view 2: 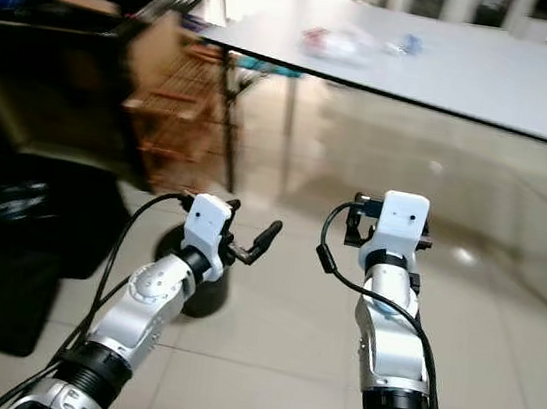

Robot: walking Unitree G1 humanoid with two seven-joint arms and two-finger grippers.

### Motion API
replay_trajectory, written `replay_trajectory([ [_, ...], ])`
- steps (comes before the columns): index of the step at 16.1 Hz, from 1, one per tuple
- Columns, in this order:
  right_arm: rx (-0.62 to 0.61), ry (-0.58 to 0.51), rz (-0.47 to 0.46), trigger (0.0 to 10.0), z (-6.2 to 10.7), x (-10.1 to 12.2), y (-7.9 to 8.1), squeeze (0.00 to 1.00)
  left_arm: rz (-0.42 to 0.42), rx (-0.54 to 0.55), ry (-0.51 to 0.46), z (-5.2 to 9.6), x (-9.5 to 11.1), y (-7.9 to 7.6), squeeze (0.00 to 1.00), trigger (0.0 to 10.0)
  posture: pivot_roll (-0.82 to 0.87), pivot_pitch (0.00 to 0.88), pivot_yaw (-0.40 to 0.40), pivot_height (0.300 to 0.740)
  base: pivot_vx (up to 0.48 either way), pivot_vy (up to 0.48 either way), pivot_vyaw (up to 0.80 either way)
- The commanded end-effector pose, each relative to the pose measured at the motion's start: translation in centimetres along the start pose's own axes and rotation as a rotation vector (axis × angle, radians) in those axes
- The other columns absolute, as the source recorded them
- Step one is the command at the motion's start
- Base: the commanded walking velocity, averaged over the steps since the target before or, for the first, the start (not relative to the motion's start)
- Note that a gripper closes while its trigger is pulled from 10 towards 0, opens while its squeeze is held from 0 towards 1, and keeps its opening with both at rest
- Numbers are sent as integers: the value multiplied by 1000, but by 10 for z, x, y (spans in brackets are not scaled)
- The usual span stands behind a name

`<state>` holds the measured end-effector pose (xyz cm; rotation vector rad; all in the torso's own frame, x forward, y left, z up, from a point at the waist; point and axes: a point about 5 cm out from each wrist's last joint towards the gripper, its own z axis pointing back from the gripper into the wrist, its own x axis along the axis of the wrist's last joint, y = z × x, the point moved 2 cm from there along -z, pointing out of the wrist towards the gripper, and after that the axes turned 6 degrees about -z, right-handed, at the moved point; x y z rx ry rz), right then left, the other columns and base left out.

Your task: Picking trash to rubbish bin

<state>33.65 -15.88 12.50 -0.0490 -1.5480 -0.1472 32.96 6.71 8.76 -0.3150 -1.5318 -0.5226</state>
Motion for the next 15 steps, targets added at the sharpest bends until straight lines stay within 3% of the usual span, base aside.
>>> replay_trajectory([
  [1,19,-21,1,10000,-1,5,7,0,-14,19,0,2,1,7,0,10000,-37,11,33,740,480,0,0],
  [15,18,-14,20,10000,0,3,5,0,-16,9,4,0,-1,3,0,10000,-47,11,28,740,477,0,0],
])
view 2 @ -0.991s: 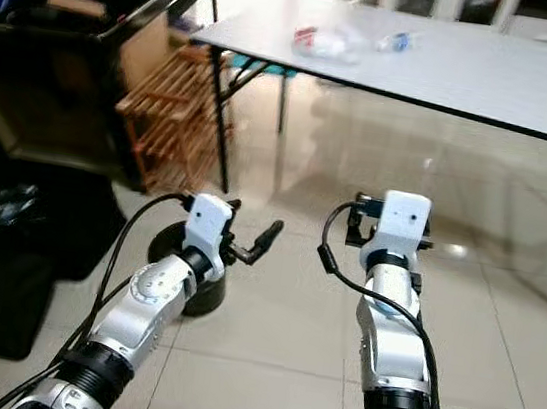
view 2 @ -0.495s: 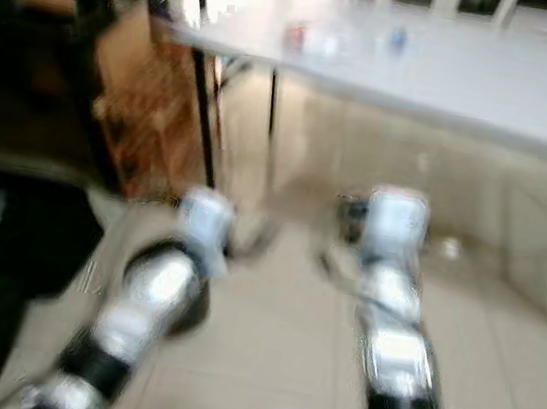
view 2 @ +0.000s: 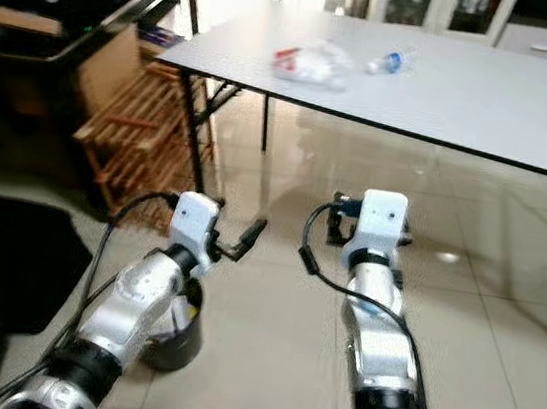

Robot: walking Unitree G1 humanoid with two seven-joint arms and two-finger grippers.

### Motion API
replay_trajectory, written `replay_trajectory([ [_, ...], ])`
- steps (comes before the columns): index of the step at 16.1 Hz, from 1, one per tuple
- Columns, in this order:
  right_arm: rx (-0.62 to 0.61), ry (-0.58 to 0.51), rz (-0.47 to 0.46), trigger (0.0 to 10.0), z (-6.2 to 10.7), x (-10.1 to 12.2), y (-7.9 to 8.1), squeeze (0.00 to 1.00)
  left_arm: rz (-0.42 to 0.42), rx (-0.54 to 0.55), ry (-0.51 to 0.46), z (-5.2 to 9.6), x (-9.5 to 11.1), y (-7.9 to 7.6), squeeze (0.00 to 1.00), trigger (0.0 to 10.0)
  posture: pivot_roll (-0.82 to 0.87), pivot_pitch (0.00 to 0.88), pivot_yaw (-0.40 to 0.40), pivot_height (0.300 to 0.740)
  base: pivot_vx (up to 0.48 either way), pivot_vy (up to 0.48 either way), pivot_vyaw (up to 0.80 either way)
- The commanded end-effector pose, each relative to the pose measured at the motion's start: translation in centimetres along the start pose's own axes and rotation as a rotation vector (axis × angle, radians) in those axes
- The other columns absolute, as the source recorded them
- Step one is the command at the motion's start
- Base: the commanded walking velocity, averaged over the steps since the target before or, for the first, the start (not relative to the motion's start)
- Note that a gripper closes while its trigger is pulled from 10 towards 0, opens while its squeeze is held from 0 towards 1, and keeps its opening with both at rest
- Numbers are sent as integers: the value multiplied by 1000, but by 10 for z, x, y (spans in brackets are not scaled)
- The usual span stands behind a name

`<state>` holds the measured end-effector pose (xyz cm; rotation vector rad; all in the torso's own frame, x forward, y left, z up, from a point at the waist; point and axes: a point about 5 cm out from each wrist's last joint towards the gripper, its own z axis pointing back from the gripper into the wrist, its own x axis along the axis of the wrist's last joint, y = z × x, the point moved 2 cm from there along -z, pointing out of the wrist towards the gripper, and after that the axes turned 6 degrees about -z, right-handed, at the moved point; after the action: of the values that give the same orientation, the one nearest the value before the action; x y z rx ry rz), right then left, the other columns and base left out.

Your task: Picking trash to rubbish bin

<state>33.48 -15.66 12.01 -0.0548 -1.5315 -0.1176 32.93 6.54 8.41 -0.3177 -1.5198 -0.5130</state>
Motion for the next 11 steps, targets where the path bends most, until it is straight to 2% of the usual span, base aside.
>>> replay_trajectory([
  [1,1,-31,-4,10000,-2,8,3,0,-27,5,-7,0,3,5,0,10000,-47,11,28,740,472,0,0],
  [11,16,-42,10,10000,-3,11,6,0,-30,12,-18,-1,5,5,0,10000,-44,5,22,740,468,0,0],
])
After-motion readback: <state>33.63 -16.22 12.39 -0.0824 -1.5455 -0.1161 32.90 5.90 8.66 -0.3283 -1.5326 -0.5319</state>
